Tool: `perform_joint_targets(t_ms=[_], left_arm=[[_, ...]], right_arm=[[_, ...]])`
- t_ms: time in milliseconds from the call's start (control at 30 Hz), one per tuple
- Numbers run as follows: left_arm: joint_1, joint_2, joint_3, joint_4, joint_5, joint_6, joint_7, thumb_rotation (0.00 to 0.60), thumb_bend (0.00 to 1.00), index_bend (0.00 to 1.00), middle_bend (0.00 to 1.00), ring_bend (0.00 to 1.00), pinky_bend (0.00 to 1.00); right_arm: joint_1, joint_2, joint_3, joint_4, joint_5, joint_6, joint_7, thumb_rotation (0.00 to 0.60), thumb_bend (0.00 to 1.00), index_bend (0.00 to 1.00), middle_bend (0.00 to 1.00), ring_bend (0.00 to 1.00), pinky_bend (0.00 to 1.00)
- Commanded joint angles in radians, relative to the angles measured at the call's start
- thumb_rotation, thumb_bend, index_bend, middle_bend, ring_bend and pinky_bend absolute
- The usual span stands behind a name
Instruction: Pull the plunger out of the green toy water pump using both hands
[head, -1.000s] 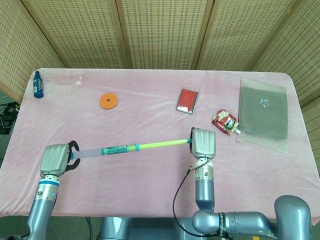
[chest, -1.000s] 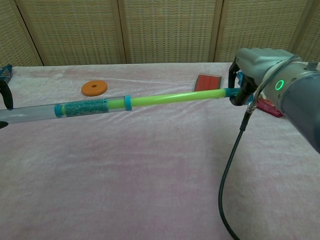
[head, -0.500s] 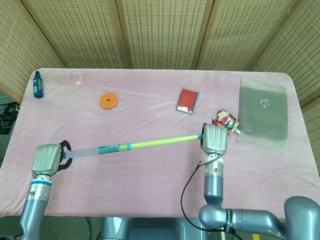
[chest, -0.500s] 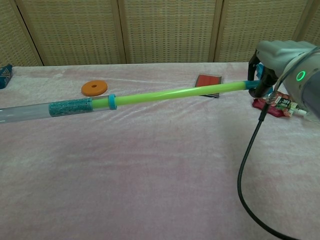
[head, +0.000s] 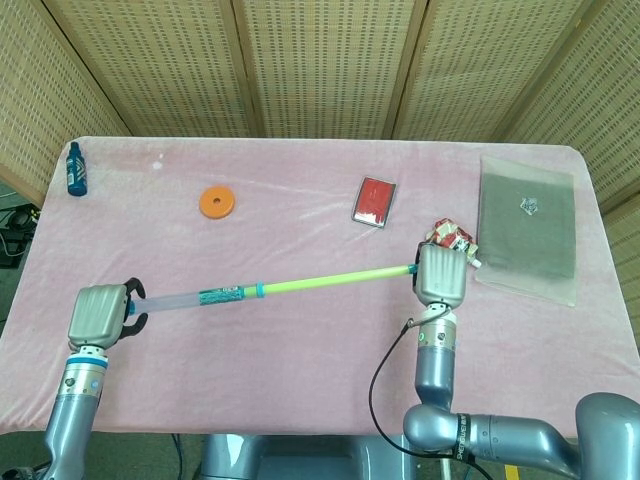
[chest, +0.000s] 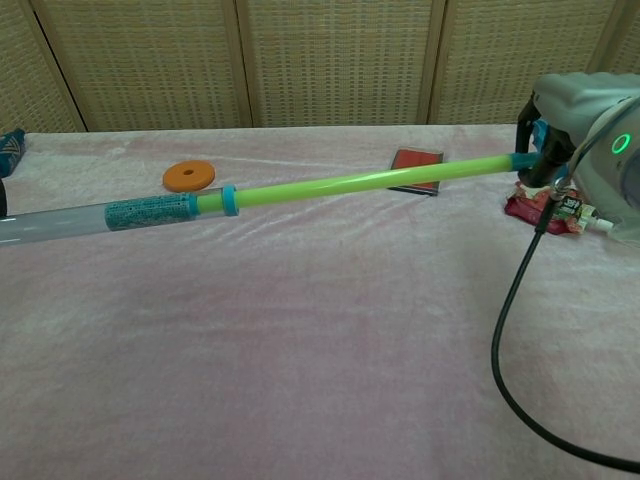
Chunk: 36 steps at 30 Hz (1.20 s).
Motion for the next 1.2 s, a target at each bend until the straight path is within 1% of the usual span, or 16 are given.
perform_joint_targets(t_ms=[33, 67, 100, 133, 167, 200, 267, 300, 367, 467, 600, 833, 900, 1033, 1133, 1200], left_arm=[[-0.005, -0.009, -0.001, 0.006, -0.001, -0.005, 0.012, 0.6, 0.44, 0.43, 0.7, 0.65, 0.63], [-0.007, -0.011, 0.0, 0.007, 0.001, -0.006, 0.017, 0.6, 0.38, 0.35, 0.61, 0.58, 0.58], [-0.008, -0.013, 0.002, 0.008, 0.003, -0.007, 0.025, 0.6, 0.31, 0.25, 0.49, 0.49, 0.51], [-0.009, -0.013, 0.004, 0.008, 0.004, -0.007, 0.033, 0.6, 0.28, 0.18, 0.41, 0.42, 0.46], [-0.01, -0.012, 0.007, 0.006, 0.003, -0.008, 0.044, 0.6, 0.23, 0.09, 0.28, 0.31, 0.37], [-0.012, -0.009, 0.011, 0.001, -0.001, -0.013, 0.059, 0.6, 0.2, 0.03, 0.17, 0.21, 0.29], [-0.015, -0.003, 0.013, -0.009, -0.01, -0.019, 0.073, 0.6, 0.18, 0.0, 0.05, 0.09, 0.18], [-0.016, 0.002, 0.013, -0.018, -0.018, -0.025, 0.079, 0.6, 0.17, 0.0, 0.02, 0.05, 0.12], [-0.019, 0.012, 0.015, -0.034, -0.028, -0.036, 0.086, 0.6, 0.17, 0.0, 0.0, 0.01, 0.07], [-0.02, 0.024, 0.025, -0.051, -0.035, -0.05, 0.093, 0.6, 0.17, 0.0, 0.0, 0.0, 0.03], [-0.013, 0.03, 0.033, -0.063, -0.016, -0.048, 0.077, 0.6, 0.17, 0.0, 0.0, 0.0, 0.0], [0.032, 0.041, 0.07, -0.066, 0.099, -0.018, -0.019, 0.6, 0.17, 0.0, 0.0, 0.0, 0.0], [0.055, 0.043, 0.093, -0.054, 0.16, 0.001, -0.059, 0.6, 0.17, 0.0, 0.0, 0.0, 0.0], [0.107, 0.034, 0.139, -0.012, 0.27, 0.052, -0.127, 0.6, 0.17, 0.0, 0.0, 0.0, 0.0], [0.145, 0.022, 0.172, 0.036, 0.354, 0.099, -0.168, 0.6, 0.17, 0.0, 0.0, 0.0, 0.0], [0.167, 0.016, 0.192, 0.071, 0.405, 0.121, -0.197, 0.6, 0.17, 0.0, 0.0, 0.0, 0.0]], right_arm=[[0.0, 0.003, -0.007, 0.01, -0.014, 0.008, 0.001, 0.6, 0.55, 0.8, 0.98, 0.95, 0.83], [-0.001, 0.004, -0.009, 0.013, -0.02, 0.011, 0.003, 0.6, 0.52, 0.75, 0.95, 0.91, 0.79], [-0.002, 0.005, -0.015, 0.017, -0.026, 0.014, 0.004, 0.6, 0.47, 0.67, 0.88, 0.84, 0.72], [-0.004, 0.007, -0.02, 0.02, -0.026, 0.015, 0.0, 0.6, 0.41, 0.55, 0.75, 0.72, 0.61], [-0.006, 0.01, -0.024, 0.017, -0.018, 0.015, -0.009, 0.6, 0.36, 0.45, 0.6, 0.6, 0.5], [-0.008, 0.017, -0.027, 0.009, 0.006, 0.013, -0.032, 0.6, 0.33, 0.4, 0.51, 0.52, 0.44], [-0.01, 0.026, -0.025, -0.004, 0.048, 0.012, -0.067, 0.6, 0.28, 0.28, 0.31, 0.32, 0.31], [-0.01, 0.031, -0.021, -0.012, 0.07, 0.012, -0.083, 0.6, 0.27, 0.26, 0.26, 0.26, 0.29], [-0.013, 0.041, -0.015, -0.028, 0.114, 0.01, -0.106, 0.6, 0.24, 0.2, 0.15, 0.15, 0.24], [-0.018, 0.053, -0.021, -0.039, 0.153, 0.005, -0.126, 0.6, 0.22, 0.16, 0.08, 0.07, 0.21], [-0.029, 0.066, -0.034, -0.051, 0.157, 0.003, -0.113, 0.6, 0.22, 0.15, 0.06, 0.03, 0.19], [-0.093, 0.124, -0.112, -0.127, 0.018, -0.027, 0.034, 0.6, 0.22, 0.15, 0.01, 0.0, 0.14], [-0.132, 0.155, -0.159, -0.163, -0.069, -0.051, 0.126, 0.6, 0.21, 0.15, 0.0, 0.0, 0.13], [-0.219, 0.226, -0.278, -0.18, -0.326, -0.108, 0.38, 0.6, 0.2, 0.15, 0.0, 0.0, 0.09], [-0.279, 0.278, -0.392, -0.125, -0.55, -0.115, 0.548, 0.6, 0.2, 0.14, 0.0, 0.0, 0.06], [-0.31, 0.302, -0.441, -0.073, -0.653, -0.109, 0.644, 0.6, 0.19, 0.14, 0.0, 0.0, 0.05]])
